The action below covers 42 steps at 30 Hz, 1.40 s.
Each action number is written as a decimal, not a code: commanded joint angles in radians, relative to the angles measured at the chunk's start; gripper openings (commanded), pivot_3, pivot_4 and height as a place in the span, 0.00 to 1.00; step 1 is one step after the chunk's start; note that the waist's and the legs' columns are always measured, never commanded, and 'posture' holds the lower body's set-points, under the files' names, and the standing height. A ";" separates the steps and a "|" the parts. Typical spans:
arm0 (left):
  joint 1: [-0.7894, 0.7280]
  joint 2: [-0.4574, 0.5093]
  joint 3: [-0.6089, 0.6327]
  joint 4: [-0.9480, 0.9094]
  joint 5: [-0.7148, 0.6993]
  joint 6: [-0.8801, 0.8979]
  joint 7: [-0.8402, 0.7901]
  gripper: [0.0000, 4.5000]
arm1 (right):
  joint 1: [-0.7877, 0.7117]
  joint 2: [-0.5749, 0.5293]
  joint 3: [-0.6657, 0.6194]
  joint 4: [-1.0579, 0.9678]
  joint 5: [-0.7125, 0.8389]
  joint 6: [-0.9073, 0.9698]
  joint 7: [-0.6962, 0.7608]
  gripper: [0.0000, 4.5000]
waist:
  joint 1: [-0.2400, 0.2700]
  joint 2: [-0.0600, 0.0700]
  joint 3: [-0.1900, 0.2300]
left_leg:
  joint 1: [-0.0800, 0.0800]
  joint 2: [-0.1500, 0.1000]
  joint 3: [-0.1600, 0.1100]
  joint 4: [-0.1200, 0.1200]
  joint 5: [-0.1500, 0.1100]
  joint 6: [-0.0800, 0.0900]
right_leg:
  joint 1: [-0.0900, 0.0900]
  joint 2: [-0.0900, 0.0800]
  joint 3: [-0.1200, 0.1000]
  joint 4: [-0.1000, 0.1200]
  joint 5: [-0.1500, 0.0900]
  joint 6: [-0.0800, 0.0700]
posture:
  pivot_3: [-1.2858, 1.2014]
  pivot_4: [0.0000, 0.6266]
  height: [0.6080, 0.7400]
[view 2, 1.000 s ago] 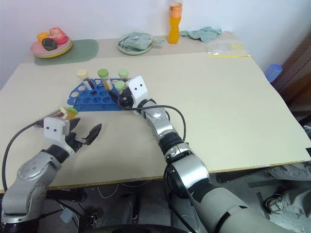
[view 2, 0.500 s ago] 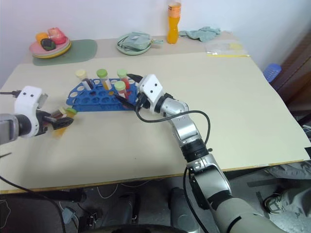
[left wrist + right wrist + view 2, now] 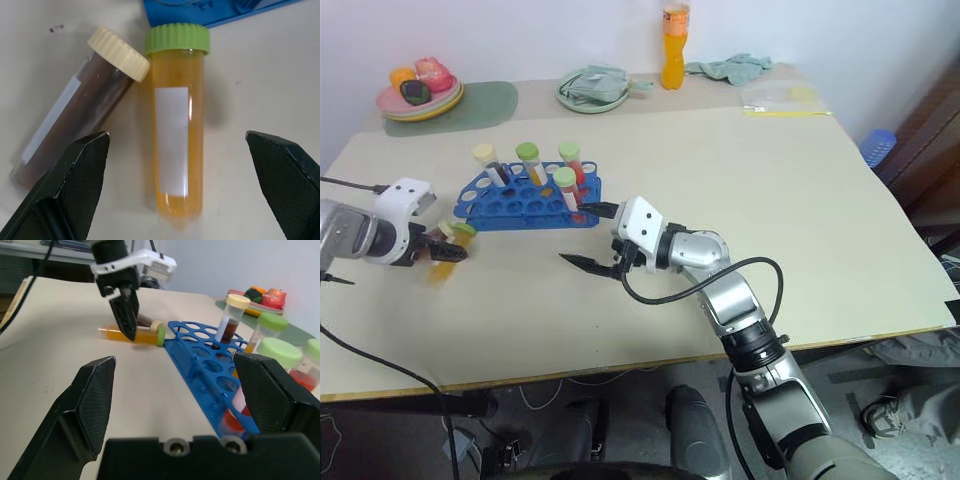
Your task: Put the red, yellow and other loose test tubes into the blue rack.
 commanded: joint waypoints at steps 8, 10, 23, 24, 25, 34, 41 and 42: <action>0.009 0.045 -0.043 0.000 0.076 -0.047 -0.167 0.26 | 0.018 0.011 0.009 -0.081 0.013 0.020 -0.037 0.93 | 0.005 0.000 0.000 | 0.000 0.000 0.000 0.000 0.000 0.000 | 0.000 0.000 0.000 0.000 0.000 0.000 | 0.52 0.24 1.00; 0.098 0.120 0.006 -0.126 0.029 -0.060 -0.237 0.26 | 0.024 0.006 0.008 -0.091 0.015 0.024 -0.038 0.93 | -0.002 0.000 0.000 | 0.000 0.000 0.000 0.000 0.000 0.000 | 0.000 0.000 0.001 0.000 0.000 0.000 | 0.52 0.24 1.00; 0.448 -0.510 0.620 -0.830 0.049 -0.495 0.346 0.26 | 0.031 0.027 -0.018 -0.014 0.024 0.024 -0.074 0.93 | 0.049 -0.006 -0.002 | 0.000 -0.001 -0.001 0.004 0.000 0.000 | 0.003 -0.004 -0.001 -0.001 0.001 0.001 | 0.52 0.24 1.00; 0.451 -0.564 0.557 -0.834 0.120 -0.553 0.417 0.26 | 0.031 0.030 -0.021 0.001 0.020 0.021 -0.085 0.93 | 0.049 -0.007 -0.003 | 0.000 -0.002 -0.001 0.005 0.000 0.000 | 0.004 -0.004 -0.001 -0.001 0.001 0.002 | 0.52 0.24 1.00; 0.456 -0.623 0.488 -0.814 0.205 -0.658 0.488 0.26 | 0.032 0.034 -0.024 0.010 0.017 0.019 -0.097 0.93 | 0.049 -0.007 -0.003 | 0.000 -0.002 -0.001 0.005 0.000 0.000 | 0.004 -0.005 -0.001 -0.001 0.002 0.002 | 0.52 0.24 1.00; 0.411 -0.903 0.287 -0.432 0.470 -1.185 0.785 0.26 | 0.054 0.055 -0.022 -0.014 0.021 0.047 -0.151 0.93 | 0.043 -0.006 -0.004 | 0.001 -0.001 0.001 0.001 0.000 -0.001 | 0.001 -0.003 0.001 -0.001 0.002 0.001 | 0.52 0.24 1.00; 0.375 -0.939 0.286 -0.276 0.465 -1.286 0.787 0.26 | 0.068 0.042 -0.029 -0.043 0.021 0.066 -0.173 0.93 | 0.044 -0.006 -0.004 | 0.000 -0.001 0.002 0.002 0.000 0.000 | 0.001 -0.003 0.001 -0.001 0.002 0.001 | 0.52 0.24 1.00; 0.373 -0.942 0.285 -0.263 0.464 -1.299 0.784 0.26 | 0.069 0.039 -0.031 -0.046 0.023 0.068 -0.173 0.93 | 0.043 -0.006 -0.004 | 0.000 -0.001 0.002 0.002 0.000 0.000 | 0.001 -0.003 0.001 -0.001 0.002 0.001 | 0.52 0.24 1.00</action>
